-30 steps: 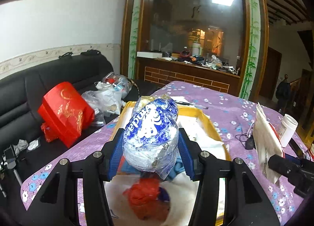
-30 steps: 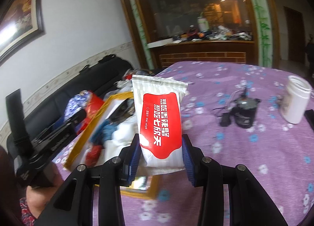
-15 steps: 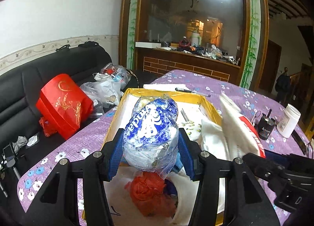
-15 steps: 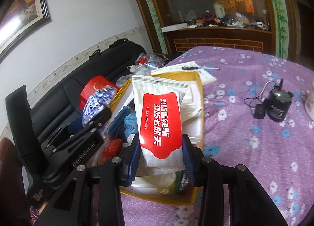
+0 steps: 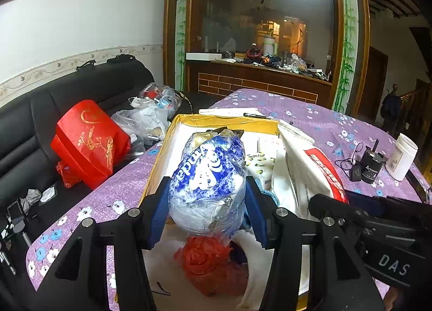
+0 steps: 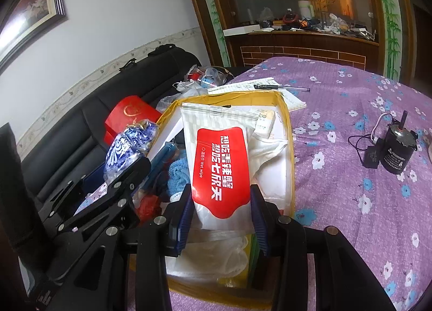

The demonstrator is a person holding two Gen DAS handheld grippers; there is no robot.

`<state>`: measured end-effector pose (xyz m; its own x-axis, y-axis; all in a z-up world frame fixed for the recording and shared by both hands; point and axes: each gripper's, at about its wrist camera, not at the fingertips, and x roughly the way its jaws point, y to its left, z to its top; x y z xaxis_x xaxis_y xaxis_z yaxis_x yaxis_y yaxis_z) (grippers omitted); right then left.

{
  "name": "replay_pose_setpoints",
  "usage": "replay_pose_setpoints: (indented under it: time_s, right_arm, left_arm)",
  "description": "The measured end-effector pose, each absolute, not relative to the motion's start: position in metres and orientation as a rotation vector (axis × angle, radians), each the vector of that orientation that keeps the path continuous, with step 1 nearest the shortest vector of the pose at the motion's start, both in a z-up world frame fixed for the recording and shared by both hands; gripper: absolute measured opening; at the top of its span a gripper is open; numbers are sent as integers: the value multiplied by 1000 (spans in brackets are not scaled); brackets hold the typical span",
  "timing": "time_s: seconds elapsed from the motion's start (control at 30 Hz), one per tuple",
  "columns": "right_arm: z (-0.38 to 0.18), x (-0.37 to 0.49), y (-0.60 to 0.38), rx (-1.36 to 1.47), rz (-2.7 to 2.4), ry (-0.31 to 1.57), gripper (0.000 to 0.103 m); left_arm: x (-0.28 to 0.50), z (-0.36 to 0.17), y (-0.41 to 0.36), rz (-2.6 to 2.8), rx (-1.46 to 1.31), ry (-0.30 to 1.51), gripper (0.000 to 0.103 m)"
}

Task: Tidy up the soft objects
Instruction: 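Lower the patterned bag and wipes pack into the box with both tools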

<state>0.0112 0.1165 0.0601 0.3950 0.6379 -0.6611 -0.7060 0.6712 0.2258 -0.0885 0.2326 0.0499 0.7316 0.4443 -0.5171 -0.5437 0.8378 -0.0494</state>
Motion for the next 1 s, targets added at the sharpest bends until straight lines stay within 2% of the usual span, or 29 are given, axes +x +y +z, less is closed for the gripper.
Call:
replay_pose_setpoints:
  time_s: [0.73, 0.93, 1.0]
  right_arm:
    - [47, 35, 138, -122, 826, 830, 41]
    - [47, 37, 138, -116, 828, 838, 46]
    - [48, 37, 136, -99, 834, 844, 53]
  left_arm:
    - [-82, 44, 239, 543, -232, 561, 52]
    - [-83, 44, 241, 546, -235, 561, 52]
    - [-83, 44, 244, 547, -240, 564, 52]
